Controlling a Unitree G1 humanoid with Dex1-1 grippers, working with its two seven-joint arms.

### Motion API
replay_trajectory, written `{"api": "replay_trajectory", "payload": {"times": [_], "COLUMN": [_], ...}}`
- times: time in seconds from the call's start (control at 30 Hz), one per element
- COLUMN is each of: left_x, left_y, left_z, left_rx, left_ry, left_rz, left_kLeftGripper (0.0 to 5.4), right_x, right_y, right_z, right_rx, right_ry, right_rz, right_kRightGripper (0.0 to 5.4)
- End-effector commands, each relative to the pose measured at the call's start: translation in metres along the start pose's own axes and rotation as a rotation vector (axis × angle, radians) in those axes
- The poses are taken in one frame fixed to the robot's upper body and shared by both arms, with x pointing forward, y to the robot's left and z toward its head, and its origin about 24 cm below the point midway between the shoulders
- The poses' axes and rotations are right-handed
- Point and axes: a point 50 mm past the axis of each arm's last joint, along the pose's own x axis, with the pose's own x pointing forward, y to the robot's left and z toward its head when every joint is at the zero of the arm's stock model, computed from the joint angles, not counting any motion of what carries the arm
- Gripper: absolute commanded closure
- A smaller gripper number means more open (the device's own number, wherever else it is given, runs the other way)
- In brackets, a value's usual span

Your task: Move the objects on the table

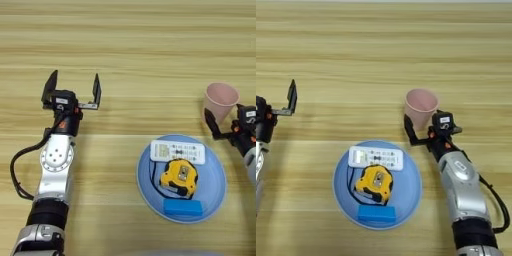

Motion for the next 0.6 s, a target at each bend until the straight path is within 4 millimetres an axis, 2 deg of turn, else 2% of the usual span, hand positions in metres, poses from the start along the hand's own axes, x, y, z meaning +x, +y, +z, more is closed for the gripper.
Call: {"api": "replay_trajectory", "payload": {"times": [0.03, 0.43, 0.6], "left_x": [0.000, -0.002, -0.002], "left_y": [-0.001, -0.002, -0.002], "left_z": [0.001, 0.001, 0.002], "left_rx": [0.006, 0.007, 0.008], "left_ry": [-0.005, -0.005, -0.006], "left_rz": [-0.005, -0.004, -0.004], "left_kLeftGripper": [0.02, 0.02, 0.00], "right_x": [0.011, 0.029, 0.032], "right_y": [0.002, 0.003, 0.004], "right_z": [0.002, 0.001, 0.003], "right_rx": [-0.011, -0.046, -0.056], "right_ry": [-0.002, 0.005, -0.017], "right_rz": [0.006, 0.014, 0.005], "right_kRightGripper": [0.00, 0.00, 0.56]}}
